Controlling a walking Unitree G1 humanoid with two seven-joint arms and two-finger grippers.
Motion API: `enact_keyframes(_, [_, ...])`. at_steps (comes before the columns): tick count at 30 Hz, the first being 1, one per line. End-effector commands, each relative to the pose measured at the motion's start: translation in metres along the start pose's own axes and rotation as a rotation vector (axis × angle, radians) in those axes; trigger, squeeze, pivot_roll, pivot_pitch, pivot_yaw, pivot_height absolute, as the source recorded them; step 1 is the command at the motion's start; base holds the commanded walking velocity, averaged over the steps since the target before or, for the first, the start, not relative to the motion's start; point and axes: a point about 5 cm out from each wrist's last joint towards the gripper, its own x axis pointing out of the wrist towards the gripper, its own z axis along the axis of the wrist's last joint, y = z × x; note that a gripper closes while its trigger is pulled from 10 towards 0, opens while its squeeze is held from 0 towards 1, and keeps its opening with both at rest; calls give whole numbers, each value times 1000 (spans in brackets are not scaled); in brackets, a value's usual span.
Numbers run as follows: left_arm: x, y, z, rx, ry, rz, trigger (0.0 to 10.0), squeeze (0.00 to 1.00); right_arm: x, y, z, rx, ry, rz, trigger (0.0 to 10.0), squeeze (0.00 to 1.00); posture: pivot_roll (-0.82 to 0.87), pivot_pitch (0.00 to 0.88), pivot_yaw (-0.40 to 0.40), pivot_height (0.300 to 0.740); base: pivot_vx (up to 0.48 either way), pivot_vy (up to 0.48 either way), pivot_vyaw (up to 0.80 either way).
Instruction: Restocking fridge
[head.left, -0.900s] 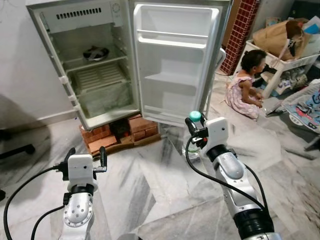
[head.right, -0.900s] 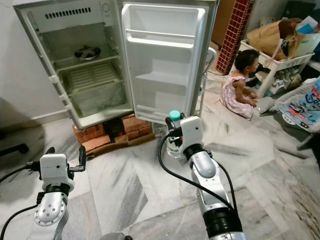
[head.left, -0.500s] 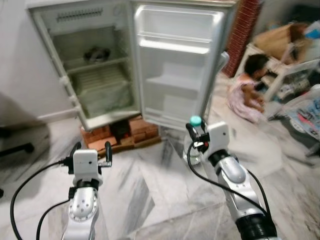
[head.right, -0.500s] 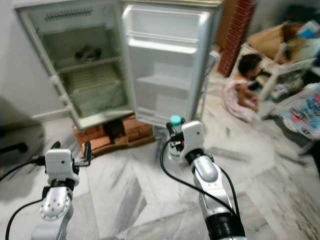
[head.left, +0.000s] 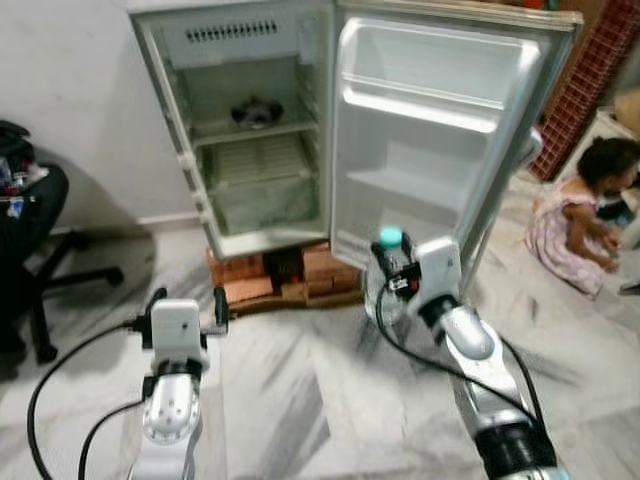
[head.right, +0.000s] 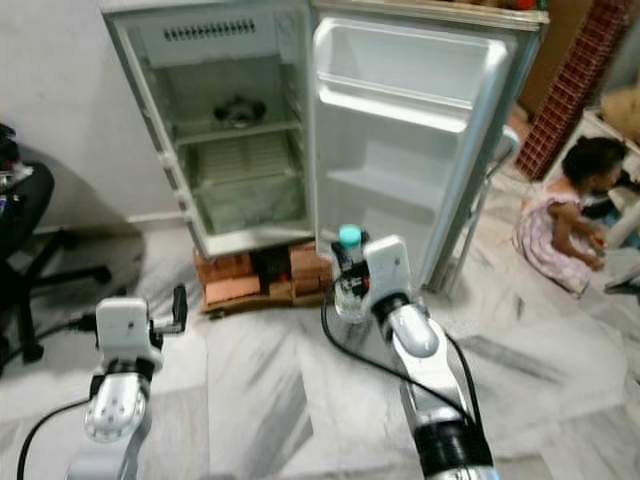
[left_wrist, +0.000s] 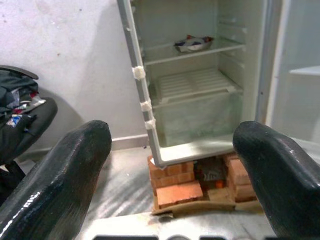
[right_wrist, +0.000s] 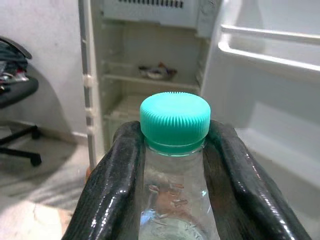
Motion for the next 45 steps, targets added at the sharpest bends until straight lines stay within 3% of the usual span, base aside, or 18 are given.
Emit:
enact_keyframes(1, [0,5,-3,12,12,10,10000,0,4,6,6,4,-29,17,10000,0,3,60,0,740,304,0,0])
enact_keyframes(15, [1,4,-5,15,20,14,10000,0,5,2,8,-17,-32,-24,10000,0,0,72,-1,740,323,0,0])
enact_keyframes(20, [0,-6,-2,7,14,-3,10000,0,5,1,5,-25,-22,-26,10000,0,3,73,-2,740,362,0,0])
enact_keyframes(32, [3,-4,0,-1,12,12,10000,0,7,3,6,-25,-23,-22,10000,0,1,71,-5,740,372,0,0])
enact_keyframes(45, [4,-3,0,-1,16,13,10000,0,7,5,4,-28,-20,-12,10000,0,2,68,-7,740,283,234,0])
